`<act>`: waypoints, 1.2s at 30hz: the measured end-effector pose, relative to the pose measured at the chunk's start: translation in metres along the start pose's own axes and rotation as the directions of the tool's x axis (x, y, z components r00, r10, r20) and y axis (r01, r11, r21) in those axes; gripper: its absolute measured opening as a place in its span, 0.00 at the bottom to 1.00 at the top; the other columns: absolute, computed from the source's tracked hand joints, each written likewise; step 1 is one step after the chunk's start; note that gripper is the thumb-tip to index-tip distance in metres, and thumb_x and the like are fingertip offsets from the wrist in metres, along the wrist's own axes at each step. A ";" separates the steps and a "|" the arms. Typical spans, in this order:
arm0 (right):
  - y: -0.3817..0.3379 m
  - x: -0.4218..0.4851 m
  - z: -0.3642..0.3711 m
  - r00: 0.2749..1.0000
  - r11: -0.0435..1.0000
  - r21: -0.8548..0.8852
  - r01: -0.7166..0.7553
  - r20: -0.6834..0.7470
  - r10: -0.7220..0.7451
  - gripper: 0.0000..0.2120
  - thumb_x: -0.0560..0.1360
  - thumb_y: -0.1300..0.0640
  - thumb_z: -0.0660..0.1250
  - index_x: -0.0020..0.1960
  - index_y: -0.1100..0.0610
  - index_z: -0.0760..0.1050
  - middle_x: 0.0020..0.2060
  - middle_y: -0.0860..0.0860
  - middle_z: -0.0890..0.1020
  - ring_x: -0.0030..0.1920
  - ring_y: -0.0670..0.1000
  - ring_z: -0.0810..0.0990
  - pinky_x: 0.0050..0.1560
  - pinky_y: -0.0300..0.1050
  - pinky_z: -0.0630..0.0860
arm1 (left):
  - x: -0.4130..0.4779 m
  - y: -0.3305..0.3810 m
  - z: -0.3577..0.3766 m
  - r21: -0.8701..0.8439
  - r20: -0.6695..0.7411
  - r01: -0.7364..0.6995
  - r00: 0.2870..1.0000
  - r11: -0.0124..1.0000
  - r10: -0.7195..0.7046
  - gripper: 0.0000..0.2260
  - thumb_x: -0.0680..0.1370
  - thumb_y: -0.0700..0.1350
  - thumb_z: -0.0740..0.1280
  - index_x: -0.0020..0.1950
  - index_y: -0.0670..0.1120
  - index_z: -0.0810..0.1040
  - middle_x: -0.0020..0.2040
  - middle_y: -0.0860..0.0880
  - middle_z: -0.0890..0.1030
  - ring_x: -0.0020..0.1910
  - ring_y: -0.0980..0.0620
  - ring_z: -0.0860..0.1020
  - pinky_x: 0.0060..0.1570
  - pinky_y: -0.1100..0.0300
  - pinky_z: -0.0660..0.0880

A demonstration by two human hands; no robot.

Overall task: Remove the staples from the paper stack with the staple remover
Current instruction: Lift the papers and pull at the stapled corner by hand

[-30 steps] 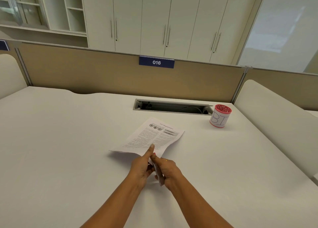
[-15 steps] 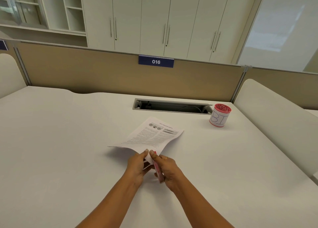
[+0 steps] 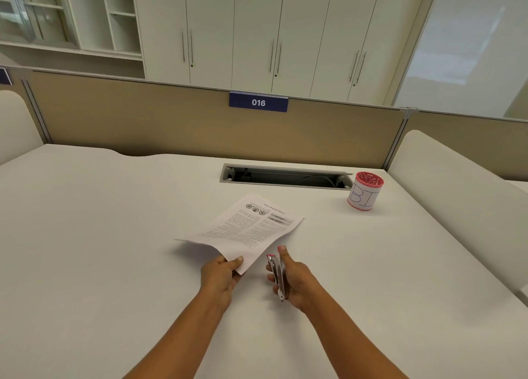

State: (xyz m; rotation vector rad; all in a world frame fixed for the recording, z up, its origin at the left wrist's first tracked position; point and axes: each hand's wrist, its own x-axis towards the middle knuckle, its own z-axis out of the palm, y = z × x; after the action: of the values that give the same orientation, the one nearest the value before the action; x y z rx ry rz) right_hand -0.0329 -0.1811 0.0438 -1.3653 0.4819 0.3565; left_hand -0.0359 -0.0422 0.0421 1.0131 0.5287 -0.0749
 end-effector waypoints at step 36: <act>-0.006 0.032 -0.046 0.787 0.337 -0.894 0.295 0.027 -0.617 0.27 0.77 0.62 0.62 0.73 0.59 0.58 0.72 0.54 0.63 0.72 0.53 0.61 0.71 0.42 0.56 | -0.004 0.016 -0.005 0.065 -0.097 -0.073 0.992 0.995 0.079 0.05 0.69 0.34 0.73 0.38 0.42 0.79 0.39 0.46 0.81 0.40 0.48 0.79 0.29 0.64 0.80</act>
State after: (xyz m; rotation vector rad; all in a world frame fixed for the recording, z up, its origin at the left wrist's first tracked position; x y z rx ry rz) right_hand -0.0085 -0.2289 0.0262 -2.5468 0.0964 -0.1838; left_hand -0.0367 -0.0299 0.0546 1.0999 0.5808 0.0279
